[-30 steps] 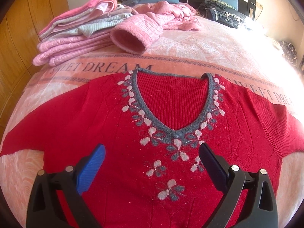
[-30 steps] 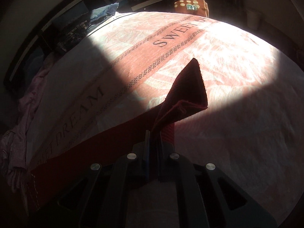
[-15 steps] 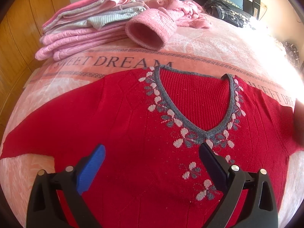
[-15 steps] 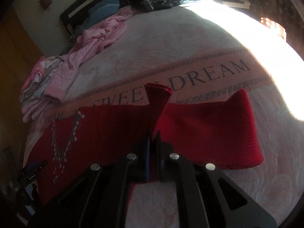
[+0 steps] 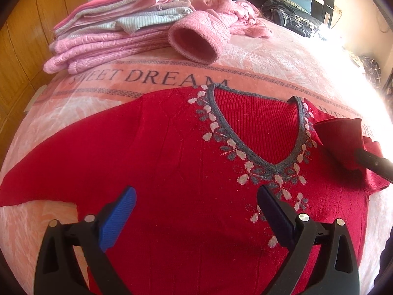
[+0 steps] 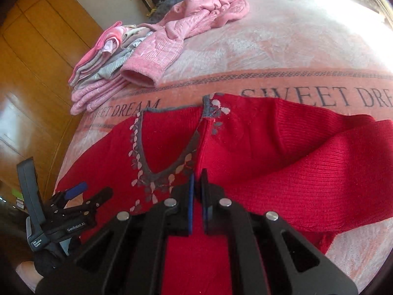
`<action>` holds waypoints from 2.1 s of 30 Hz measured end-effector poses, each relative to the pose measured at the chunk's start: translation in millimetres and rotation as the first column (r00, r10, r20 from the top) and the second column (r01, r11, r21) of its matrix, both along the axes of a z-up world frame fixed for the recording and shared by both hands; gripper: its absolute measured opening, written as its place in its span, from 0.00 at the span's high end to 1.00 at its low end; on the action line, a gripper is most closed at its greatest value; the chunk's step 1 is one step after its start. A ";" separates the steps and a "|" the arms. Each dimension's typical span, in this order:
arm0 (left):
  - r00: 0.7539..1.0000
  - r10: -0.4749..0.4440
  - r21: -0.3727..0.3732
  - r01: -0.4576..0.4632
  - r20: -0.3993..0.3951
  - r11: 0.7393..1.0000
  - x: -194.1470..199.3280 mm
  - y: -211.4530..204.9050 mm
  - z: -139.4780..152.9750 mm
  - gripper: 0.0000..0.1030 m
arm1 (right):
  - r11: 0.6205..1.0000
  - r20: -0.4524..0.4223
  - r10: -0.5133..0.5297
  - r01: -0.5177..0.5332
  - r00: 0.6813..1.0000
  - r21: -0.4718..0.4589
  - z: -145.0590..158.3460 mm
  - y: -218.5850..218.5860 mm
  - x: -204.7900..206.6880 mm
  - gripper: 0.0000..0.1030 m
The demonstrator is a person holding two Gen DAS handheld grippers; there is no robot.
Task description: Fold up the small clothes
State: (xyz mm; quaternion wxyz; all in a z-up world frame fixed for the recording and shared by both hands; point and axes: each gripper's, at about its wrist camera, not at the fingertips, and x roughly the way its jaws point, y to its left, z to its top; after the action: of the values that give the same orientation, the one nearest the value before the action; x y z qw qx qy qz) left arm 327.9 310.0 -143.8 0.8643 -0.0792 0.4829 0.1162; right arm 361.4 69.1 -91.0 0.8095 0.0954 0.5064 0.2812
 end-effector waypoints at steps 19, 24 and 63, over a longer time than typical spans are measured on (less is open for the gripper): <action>0.991 -0.135 -0.265 0.125 -0.020 0.956 26.8 -45.5 -11.0 0.05 | 0.997 -0.072 0.082 -0.082 0.994 0.007 -7.4 -28.9 -35.6 0.75; 0.983 -0.185 -0.306 0.171 -0.017 0.937 44.8 -77.6 -20.4 0.06 | 1.000 -0.078 0.026 -0.025 0.997 0.016 -9.6 -76.5 -46.3 0.75; 0.955 0.107 -0.102 -0.082 0.275 0.991 -1.6 47.1 41.8 0.93 | 0.973 -0.153 -0.202 0.216 0.967 0.083 -22.8 -136.8 -30.9 0.64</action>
State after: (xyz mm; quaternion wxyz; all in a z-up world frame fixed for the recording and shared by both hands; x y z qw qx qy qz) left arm 326.3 357.0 -102.0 0.9129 -0.1566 0.3562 0.1234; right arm 330.5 -67.7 -113.8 0.7904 0.2083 0.5359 0.2114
